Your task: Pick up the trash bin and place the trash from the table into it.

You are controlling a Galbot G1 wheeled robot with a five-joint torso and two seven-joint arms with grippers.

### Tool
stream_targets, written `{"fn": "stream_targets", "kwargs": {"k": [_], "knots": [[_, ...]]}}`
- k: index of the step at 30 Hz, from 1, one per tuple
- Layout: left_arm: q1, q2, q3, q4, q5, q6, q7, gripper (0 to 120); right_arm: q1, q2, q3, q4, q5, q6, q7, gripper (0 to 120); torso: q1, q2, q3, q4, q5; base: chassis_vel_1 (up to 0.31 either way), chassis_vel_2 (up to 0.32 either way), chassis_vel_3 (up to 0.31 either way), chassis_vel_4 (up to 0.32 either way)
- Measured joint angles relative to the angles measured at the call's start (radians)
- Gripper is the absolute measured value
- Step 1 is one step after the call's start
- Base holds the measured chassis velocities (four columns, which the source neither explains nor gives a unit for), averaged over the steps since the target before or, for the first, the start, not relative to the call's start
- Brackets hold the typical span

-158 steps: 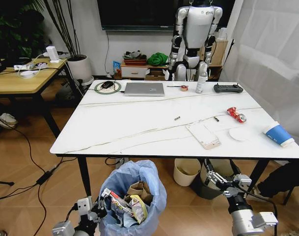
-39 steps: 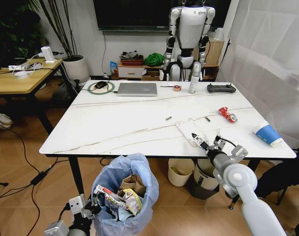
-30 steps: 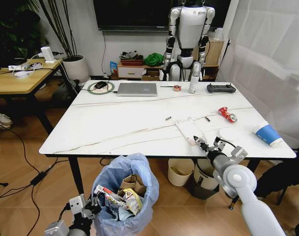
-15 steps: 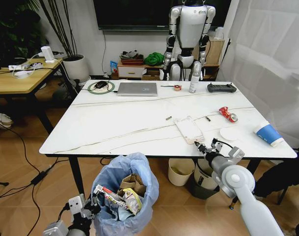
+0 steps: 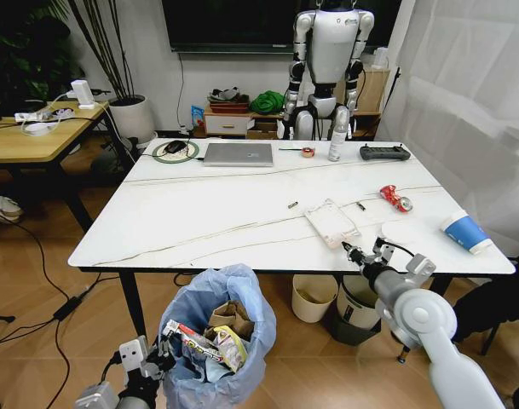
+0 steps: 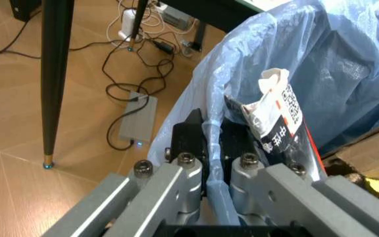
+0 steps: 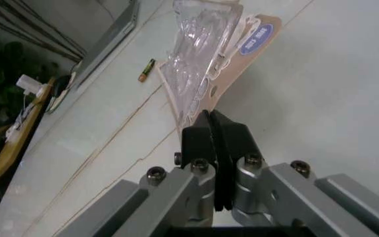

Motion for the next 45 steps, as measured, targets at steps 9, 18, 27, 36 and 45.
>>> {"fn": "stream_targets", "kwargs": {"k": [9, 18, 27, 36, 45], "knots": [[0.002, -0.001, -0.002, -0.001, 0.002, -0.001, 0.000, 0, -0.003, -0.012, 0.003, 0.046, 0.001, 0.000, -0.007, 0, 0.000, 0.000, 0.000, 0.0000, 0.0000, 0.000, 0.000, 0.000, 0.000], [0.001, -0.002, 0.000, -0.002, 0.004, -0.001, 0.001, 0, -0.014, -0.021, 0.013, 0.092, 0.009, 0.003, -0.023, 0, 0.000, 0.000, 0.000, 0.0000, 0.0000, 0.000, 0.000, 0.000, 0.000], [0.001, -0.003, 0.000, -0.002, 0.004, -0.001, 0.001, 0, 0.003, -0.024, 0.008, 0.100, 0.009, 0.007, -0.033, 0, 0.000, 0.000, 0.000, 0.0000, -0.0001, 0.000, 0.000, 0.000, 0.000], [0.001, -0.004, 0.000, 0.000, 0.005, -0.001, 0.001, 0, 0.031, -0.024, -0.003, 0.065, -0.020, 0.016, -0.046, 0, 0.000, 0.000, 0.000, 0.0000, 0.0000, 0.000, 0.000, 0.000, 0.000], [-0.002, -0.003, 0.000, 0.003, 0.005, -0.001, 0.001, 0, 0.000, -0.041, -0.001, 0.083, -0.062, 0.013, -0.049, 8, 0.000, 0.000, 0.000, 0.0001, 0.0000, 0.000, 0.000, 0.000, 0.000]]}}
